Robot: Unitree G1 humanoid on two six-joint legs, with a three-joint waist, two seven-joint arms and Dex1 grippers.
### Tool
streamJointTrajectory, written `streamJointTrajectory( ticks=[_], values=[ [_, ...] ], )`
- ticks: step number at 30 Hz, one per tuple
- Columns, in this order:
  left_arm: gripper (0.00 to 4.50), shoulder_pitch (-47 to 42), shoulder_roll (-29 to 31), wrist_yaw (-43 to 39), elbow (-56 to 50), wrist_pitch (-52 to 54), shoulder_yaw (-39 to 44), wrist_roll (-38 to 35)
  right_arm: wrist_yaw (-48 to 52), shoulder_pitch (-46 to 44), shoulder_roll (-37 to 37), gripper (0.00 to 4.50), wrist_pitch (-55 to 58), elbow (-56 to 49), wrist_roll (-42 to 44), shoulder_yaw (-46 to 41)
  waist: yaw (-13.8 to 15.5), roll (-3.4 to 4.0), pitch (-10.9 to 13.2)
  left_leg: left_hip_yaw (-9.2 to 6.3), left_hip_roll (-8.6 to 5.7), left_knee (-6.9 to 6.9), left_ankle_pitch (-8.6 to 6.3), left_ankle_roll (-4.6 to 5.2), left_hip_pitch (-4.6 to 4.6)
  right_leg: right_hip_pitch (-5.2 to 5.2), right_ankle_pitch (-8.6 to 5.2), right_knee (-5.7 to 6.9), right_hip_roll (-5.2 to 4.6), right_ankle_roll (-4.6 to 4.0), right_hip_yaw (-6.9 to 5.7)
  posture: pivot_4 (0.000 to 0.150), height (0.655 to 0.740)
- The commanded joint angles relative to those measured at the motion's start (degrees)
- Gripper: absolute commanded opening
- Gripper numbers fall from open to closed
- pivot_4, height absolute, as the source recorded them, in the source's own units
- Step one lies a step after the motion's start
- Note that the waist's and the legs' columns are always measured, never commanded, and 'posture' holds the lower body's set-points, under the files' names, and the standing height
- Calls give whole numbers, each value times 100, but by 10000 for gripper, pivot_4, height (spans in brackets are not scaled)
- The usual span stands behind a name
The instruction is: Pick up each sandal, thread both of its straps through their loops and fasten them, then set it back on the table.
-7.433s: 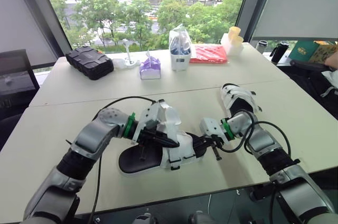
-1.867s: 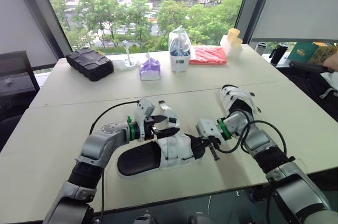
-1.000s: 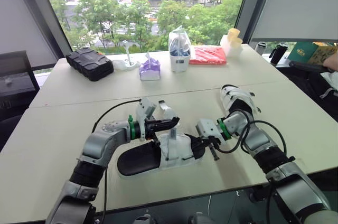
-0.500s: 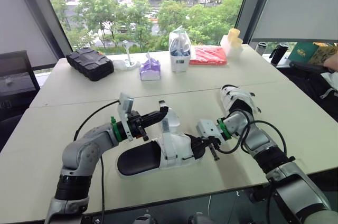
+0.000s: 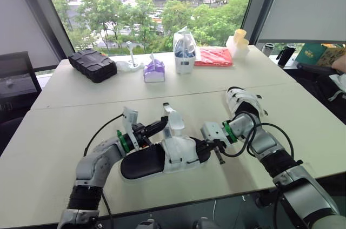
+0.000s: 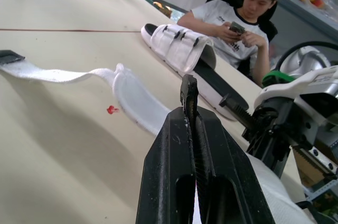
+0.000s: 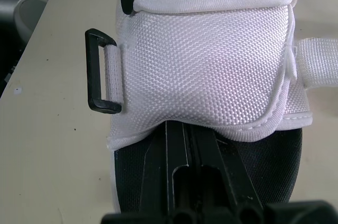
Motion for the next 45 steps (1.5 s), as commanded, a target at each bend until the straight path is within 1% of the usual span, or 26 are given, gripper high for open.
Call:
streamJointTrajectory(
  ticks=[1,7,11,14,16,20,21,26,30,32,39,41,45],
  values=[
    [396,-148,5,-10,120,-140,27,92,-5,104,-56,0,43,5,-225,164,1,0,0,0,0,0,0,0,0,0,0,0,0,0,-1,1500,7400],
    [396,-94,109,40,322,76,-220,342,-24,77,-47,0,34,33,-238,164,0,0,0,0,0,1,0,1,0,1,0,0,0,1,-1,1500,7400],
    [396,-24,374,136,297,257,-591,760,-37,68,-38,0,22,60,-244,165,0,1,-2,-1,0,0,0,0,0,1,1,0,0,1,-1,1500,7400],
    [8957,-67,465,129,163,403,-661,781,-52,63,-31,0,5,82,-252,166,-4,1,-3,-1,0,0,-5,-8,1,1,0,0,0,1,-1,1500,7400],
    [18846,-90,539,106,116,422,-758,890,-58,57,-21,0,7,89,-250,168,-1,1,-3,-1,0,-1,-5,-9,1,1,0,0,0,1,-1,1500,7400],
    [40068,-100,774,-40,3,360,-1133,1249,-74,47,-8,0,-6,107,-250,164,1,1,-3,-1,0,-4,-6,-9,1,0,0,-1,0,1,-1,1500,7400],
    [44538,-123,777,8,3,413,-1143,1287,-79,42,-4,0,-8,115,-252,163,2,1,-3,-1,0,-4,-6,-10,1,0,0,-1,0,1,-1,1500,7400],
    [44887,-276,868,276,251,453,-1354,1806,-100,38,12,0,-19,131,-265,158,10,-6,-10,-2,0,-2,-7,-11,4,6,0,-2,-2,1,-2,1500,7400],
    [44887,-450,840,584,709,312,-1266,2111,-120,45,33,0,-43,152,-290,155,10,-6,-32,-2,0,-1,-7,-12,9,12,0,-2,-2,0,-3,1500,7400],
    [44887,-560,770,643,843,321,-1056,2034,-137,29,50,0,-55,178,-303,157,8,-4,-35,-2,-1,-3,-7,-11,9,10,0,-2,-1,2,-3,1500,7400],
    [44887,-839,770,426,807,212,-607,1687,-173,-22,81,0,-110,259,-324,160,-10,-5,-35,-4,0,1,-7,-11,10,9,0,2,-1,1,-6,1500,7400],
    [44887,-948,735,424,816,355,-420,1501,-185,-43,102,0,-123,290,-334,166,-16,-6,-34,-4,1,-1,-6,-10,9,7,1,3,0,2,-7,1500,7400],
    [44887,-1398,514,452,978,701,339,778,-214,-77,137,0,-163,347,-338,171,-14,-14,-29,-5,2,0,-5,-8,6,1,2,5,1,3,-14,1500,7400]
  ],
)
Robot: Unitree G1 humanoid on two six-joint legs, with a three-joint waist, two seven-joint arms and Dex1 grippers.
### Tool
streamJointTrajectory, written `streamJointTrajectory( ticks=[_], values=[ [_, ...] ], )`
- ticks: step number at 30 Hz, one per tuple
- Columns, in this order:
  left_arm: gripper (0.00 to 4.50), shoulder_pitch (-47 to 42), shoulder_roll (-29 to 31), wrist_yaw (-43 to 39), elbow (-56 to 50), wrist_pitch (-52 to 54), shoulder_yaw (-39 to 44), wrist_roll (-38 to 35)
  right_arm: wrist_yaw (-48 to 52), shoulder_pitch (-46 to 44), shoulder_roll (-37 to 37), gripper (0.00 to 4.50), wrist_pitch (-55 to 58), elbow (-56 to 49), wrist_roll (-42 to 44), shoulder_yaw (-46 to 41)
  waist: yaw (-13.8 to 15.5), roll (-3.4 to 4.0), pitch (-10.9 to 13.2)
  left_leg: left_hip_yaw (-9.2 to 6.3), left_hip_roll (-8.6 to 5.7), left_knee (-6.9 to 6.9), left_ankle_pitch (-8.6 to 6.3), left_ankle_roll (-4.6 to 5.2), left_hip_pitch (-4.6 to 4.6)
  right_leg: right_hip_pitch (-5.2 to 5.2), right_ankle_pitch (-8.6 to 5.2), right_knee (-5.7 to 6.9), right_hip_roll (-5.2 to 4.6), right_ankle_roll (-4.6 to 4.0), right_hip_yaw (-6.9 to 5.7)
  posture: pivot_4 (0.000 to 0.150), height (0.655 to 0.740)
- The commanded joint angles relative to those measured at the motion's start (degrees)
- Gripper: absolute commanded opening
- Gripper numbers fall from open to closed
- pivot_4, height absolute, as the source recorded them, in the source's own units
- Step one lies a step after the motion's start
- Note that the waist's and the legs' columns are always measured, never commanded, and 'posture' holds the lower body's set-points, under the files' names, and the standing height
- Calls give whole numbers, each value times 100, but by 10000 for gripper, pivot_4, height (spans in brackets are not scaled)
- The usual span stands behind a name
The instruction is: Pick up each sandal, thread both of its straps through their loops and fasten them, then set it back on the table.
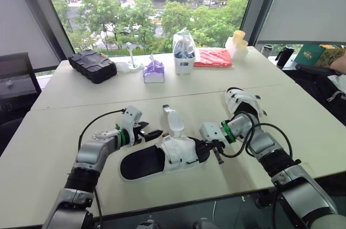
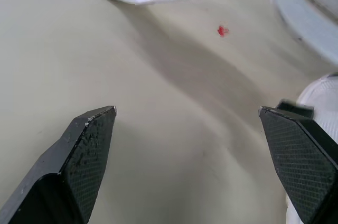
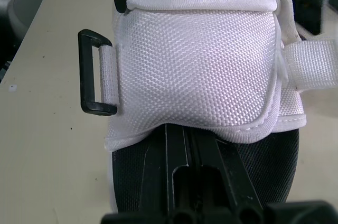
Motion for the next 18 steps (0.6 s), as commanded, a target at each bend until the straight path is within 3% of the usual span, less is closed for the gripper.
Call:
streamJointTrajectory(
  ticks=[1,8,18],
  values=[
    [44887,-452,-114,-45,-21,217,640,-638,-120,-8,66,0,-2,204,-240,132,-3,-4,2,0,0,1,0,0,0,0,0,0,0,0,-1,1500,7400],
    [44887,-686,-301,-291,-28,1141,661,-1250,-140,-20,63,0,-30,215,-243,117,-26,-6,3,2,0,-1,4,4,0,0,1,2,3,2,-1,1500,7400],
    [44887,-987,-778,-272,825,1519,244,-1111,-164,-3,63,0,-14,191,-243,113,-19,-7,4,1,0,1,3,1,0,0,1,4,3,2,-1,1500,7400]
  ],
)
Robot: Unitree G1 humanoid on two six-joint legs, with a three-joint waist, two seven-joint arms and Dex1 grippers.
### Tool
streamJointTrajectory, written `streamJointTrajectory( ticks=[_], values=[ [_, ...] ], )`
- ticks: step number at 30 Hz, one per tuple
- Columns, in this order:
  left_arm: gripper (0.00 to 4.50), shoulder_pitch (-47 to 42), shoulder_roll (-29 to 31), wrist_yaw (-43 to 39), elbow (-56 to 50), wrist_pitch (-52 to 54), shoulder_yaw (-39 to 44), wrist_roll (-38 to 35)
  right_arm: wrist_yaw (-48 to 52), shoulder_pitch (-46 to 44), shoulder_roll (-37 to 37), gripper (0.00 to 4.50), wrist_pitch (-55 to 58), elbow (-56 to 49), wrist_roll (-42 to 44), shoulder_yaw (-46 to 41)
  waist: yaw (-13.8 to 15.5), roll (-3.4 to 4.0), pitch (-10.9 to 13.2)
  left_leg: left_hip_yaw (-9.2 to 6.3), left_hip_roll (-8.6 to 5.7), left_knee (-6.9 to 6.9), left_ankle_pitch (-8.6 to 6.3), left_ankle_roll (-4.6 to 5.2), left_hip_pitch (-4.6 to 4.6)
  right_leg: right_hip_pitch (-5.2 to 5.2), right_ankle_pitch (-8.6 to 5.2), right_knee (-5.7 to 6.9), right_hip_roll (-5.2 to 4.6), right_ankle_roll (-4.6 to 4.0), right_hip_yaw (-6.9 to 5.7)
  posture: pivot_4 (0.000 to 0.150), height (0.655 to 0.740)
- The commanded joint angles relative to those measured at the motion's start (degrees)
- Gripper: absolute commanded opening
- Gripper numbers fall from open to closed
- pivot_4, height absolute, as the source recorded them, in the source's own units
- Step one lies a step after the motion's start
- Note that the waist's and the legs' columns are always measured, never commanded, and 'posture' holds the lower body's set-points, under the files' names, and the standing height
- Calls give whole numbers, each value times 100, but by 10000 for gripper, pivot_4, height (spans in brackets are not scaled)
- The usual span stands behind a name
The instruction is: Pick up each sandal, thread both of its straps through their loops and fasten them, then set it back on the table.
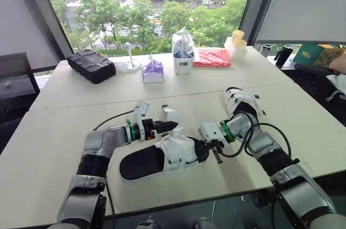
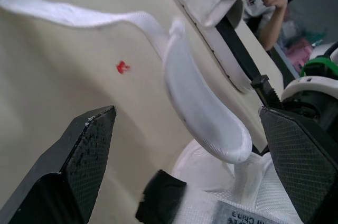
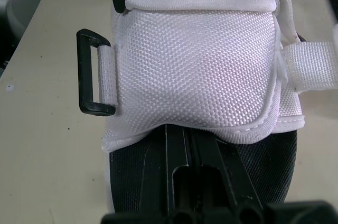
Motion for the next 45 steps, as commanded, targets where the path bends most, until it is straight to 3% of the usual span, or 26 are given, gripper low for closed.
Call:
streamJointTrajectory(
  ticks=[1,14,25,29,33,36,45],
  values=[
    [44887,-427,-206,8,359,-189,109,-17,-156,31,22,0,54,118,-243,107,1,0,0,0,0,0,0,0,0,0,0,0,0,0,0,1500,7400],
    [44887,-1883,-740,245,2739,-1271,904,6,-194,39,40,0,53,114,-258,116,-2,-11,7,2,-1,2,0,-5,0,0,1,0,2,3,-3,1500,7400],
    [44887,-2330,-683,203,3288,-1634,1432,-15,-211,91,4,0,83,56,-245,104,-10,-13,8,2,0,0,0,-6,-1,-1,4,0,3,9,-3,1500,7400],
    [32396,-2405,-641,147,3263,-1637,1492,-8,-206,72,4,0,80,74,-244,104,-10,-13,8,2,0,0,0,-6,-1,-1,4,0,3,9,-3,1500,7400],
    [12261,-2369,-604,-7,3037,-1562,1406,16,-196,62,2,0,75,80,-243,105,-10,-13,8,2,0,0,0,-6,-1,-1,4,0,4,9,-3,1500,7400],
    [134,-2153,-596,-382,2482,-1486,1127,59,-184,36,5,0,77,104,-239,102,-11,-13,8,2,0,0,0,-6,-1,-1,5,1,4,9,-3,1500,7400],
    [134,-884,-201,-1620,-723,-1346,-313,43,-147,89,-16,0,89,49,-228,124,-2,-11,8,3,1,-3,-3,-13,-1,-2,5,2,2,7,4,1500,7400]
  ],
)
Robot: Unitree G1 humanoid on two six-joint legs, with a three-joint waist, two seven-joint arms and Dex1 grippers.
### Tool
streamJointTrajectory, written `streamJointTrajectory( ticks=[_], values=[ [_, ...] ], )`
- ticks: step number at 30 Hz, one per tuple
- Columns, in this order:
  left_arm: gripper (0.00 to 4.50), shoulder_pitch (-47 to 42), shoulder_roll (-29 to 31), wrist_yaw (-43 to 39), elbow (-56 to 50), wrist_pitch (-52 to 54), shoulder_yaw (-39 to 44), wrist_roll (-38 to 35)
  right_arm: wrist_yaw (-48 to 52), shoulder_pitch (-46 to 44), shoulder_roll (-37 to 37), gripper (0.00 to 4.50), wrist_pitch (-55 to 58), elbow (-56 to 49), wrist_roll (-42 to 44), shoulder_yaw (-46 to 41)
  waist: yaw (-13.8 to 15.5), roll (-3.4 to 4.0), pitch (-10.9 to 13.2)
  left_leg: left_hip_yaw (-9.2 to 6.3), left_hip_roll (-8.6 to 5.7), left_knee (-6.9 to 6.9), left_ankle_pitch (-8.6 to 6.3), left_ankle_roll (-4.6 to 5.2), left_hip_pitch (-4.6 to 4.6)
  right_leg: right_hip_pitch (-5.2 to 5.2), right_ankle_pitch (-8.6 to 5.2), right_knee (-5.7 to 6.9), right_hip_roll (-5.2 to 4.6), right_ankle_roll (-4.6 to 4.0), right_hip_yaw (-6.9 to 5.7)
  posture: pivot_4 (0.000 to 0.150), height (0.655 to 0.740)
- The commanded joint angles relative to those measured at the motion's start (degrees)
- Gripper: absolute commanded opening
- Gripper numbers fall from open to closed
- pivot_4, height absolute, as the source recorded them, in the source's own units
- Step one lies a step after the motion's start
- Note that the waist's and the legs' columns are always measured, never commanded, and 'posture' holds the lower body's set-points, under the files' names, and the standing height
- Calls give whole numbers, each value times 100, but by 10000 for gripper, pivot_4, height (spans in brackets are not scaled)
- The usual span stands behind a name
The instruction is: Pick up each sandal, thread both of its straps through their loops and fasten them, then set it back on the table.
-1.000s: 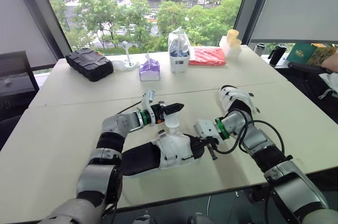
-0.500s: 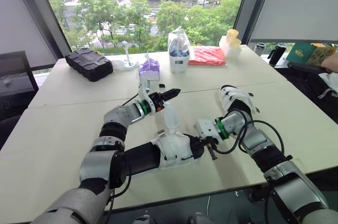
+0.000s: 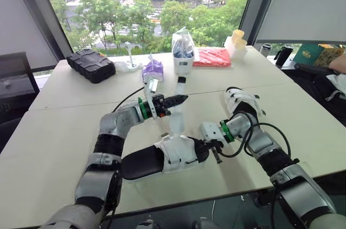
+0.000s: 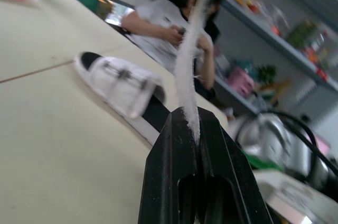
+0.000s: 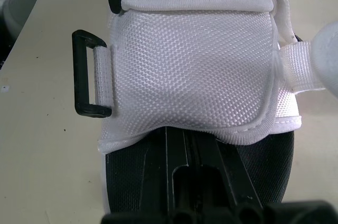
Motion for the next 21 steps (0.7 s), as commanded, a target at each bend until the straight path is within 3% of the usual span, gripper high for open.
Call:
streamJointTrajectory(
  ticks=[1,4,8,16,21],
  values=[
    [134,367,318,-550,-1743,-209,-608,-16,-72,131,-24,0,104,28,-211,125,-11,0,0,0,0,1,0,0,0,0,0,-1,0,0,0,1500,7400],
    [134,850,784,-961,-3187,-649,-1284,226,11,217,-53,0,135,-83,-207,177,0,3,1,4,2,-8,-3,-5,0,-3,-1,-3,-2,-2,13,1500,7400],
    [134,1293,1346,-1570,-3890,-1869,-1959,864,77,239,-73,0,119,-99,-224,216,11,6,0,4,5,-13,-5,-7,0,-5,-8,-9,-1,-17,14,1500,7400],
    [134,1486,1508,-2183,-3627,-3804,-2670,1700,116,210,-24,0,101,-50,-241,242,36,6,1,5,5,-27,2,8,-2,-4,-15,-31,-5,-28,13,1500,7400],
    [134,1423,1498,-2240,-3118,-5449,-3234,2692,125,185,-22,0,93,-9,-250,233,38,6,0,5,6,-31,2,10,-3,-5,-15,-32,-6,-28,13,1500,7400]
  ],
)
